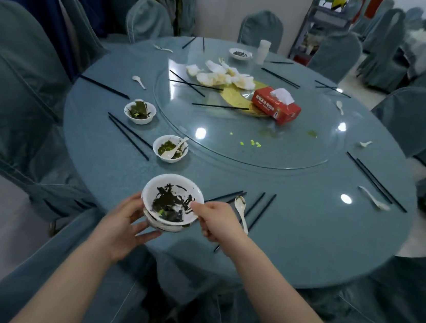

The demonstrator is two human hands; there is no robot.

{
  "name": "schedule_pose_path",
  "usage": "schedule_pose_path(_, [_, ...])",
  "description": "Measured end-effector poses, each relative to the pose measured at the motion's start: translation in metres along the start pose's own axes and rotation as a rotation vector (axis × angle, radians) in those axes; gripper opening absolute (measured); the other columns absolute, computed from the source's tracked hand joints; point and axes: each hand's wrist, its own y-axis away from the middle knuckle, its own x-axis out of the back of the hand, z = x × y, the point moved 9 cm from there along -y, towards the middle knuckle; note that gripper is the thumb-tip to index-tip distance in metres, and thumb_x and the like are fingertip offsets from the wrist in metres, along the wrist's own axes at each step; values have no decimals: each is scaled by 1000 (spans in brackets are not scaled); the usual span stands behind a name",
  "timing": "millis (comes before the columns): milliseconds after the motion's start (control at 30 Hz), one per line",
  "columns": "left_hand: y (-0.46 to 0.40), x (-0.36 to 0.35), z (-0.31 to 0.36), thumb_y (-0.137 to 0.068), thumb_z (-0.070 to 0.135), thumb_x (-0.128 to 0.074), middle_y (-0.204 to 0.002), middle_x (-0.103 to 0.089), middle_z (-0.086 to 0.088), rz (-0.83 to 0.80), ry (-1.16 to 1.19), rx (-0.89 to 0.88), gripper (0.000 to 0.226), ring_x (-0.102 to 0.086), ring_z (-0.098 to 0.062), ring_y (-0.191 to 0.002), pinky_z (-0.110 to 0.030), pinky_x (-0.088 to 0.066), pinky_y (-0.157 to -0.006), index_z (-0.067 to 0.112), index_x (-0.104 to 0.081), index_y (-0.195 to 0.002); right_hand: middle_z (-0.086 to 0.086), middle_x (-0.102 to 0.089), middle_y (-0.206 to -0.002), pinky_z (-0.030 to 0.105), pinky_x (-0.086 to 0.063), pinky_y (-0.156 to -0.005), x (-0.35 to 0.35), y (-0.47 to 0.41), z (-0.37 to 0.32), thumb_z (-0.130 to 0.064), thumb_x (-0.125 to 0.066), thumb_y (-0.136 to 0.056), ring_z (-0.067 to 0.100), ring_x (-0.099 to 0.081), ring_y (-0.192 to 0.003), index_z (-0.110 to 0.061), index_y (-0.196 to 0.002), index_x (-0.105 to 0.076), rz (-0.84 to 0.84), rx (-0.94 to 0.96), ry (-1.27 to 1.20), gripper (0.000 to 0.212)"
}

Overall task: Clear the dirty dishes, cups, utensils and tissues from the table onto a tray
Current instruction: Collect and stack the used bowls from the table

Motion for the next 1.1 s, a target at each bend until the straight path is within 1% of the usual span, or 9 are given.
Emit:
schedule_pose_path(100, [19, 13, 13, -91, 17, -51, -83, -72, 2, -42, -47, -64, 28, -69, -18, -76, -38, -57, -65, 32, -74, -86, 3, -59, -80, 22, -46, -43, -19, 14, -9, -33, -61, -84, 16, -55, -60, -18, -90, -49, 99, 43, 80, 20])
schedule_pose_path(200, [37, 35, 21, -91, 24, -54, -85, -71, -2, -74, -30, -88, 19, -69, -15, -69, -40, -57, -65, 30, -73, -92, 7, -66, -95, 31, -58, -59, -58, 25, -14, -21, -58, -86, 20, -64, -71, -13, -111, -54, -22, 15, -57, 27])
schedule_pose_path(333, [58, 69, 31, -77, 46, -60, -102, -73, -6, -148, 55, -80, 40, -71, -25, -89, -45, -58, -67, 21, -70, -106, 17, -69, -99, 35, -60, -69, -92, 33, -23, -11, -56, -86, 22, -66, -78, -4, -104, -64, -18, 78, -48, 20])
schedule_pose_path(433, [68, 89, 39, -77, 25, -65, -112, -69, -10, -136, 35, -109, 44, -67, -30, -98, -46, -58, -69, 19, -60, -120, 12, -68, -89, 32, -59, -70, -118, 32, -21, -14, -57, -90, 18, -64, -73, -2, -102, -65, -104, 34, -136, 19])
schedule_pose_path(533, [67, 109, 44, -82, 6, -58, -96, -72, -7, -73, 40, -137, 36, -66, -28, -89, -43, -58, -63, 20, -60, -115, 0, -68, -72, 23, -52, -56, -136, 26, -17, -25, -56, -94, 10, -62, -55, -8, -93, -66, -153, -18, -211, 20])
schedule_pose_path(633, [60, 125, 48, -87, 1, -50, -92, -73, -5, -34, 76, -149, 34, -69, -26, -84, -42, -58, -61, 20, -59, -114, 3, -70, -74, 23, -48, -56, -144, 9, -18, -31, -54, -95, 13, -62, -57, -5, -99, -68, -173, -47, -220, 30])
schedule_pose_path(767, [38, 145, 55, -87, 2, -50, -101, -70, -4, 32, 118, -144, 33, -70, -23, -84, -41, -58, -60, 22, -60, -111, 1, -68, -80, 21, -46, -58, -148, -32, -24, -29, -52, -94, 13, -61, -61, -10, -96, -69, -185, -40, -59, 26])
schedule_pose_path(867, [14, 157, 69, -87, 2, -51, -100, -70, -5, 94, 168, -142, 32, -69, -23, -83, -40, -58, -58, 23, -61, -109, -2, -66, -79, 19, -43, -54, -132, -80, -38, -26, -55, -90, 7, -60, -60, -11, -91, -69, -88, 47, 155, 20])
schedule_pose_path(1100, [-44, 164, 98, -72, 9, -60, -91, -73, -2, 184, 242, -135, 35, -71, -21, -78, -39, -59, -61, 25, -65, -103, -7, -70, -80, 25, -45, -64, -75, -193, -83, -20, -55, -86, 10, -59, -73, -19, -86, -70, 94, 262, 431, 15])
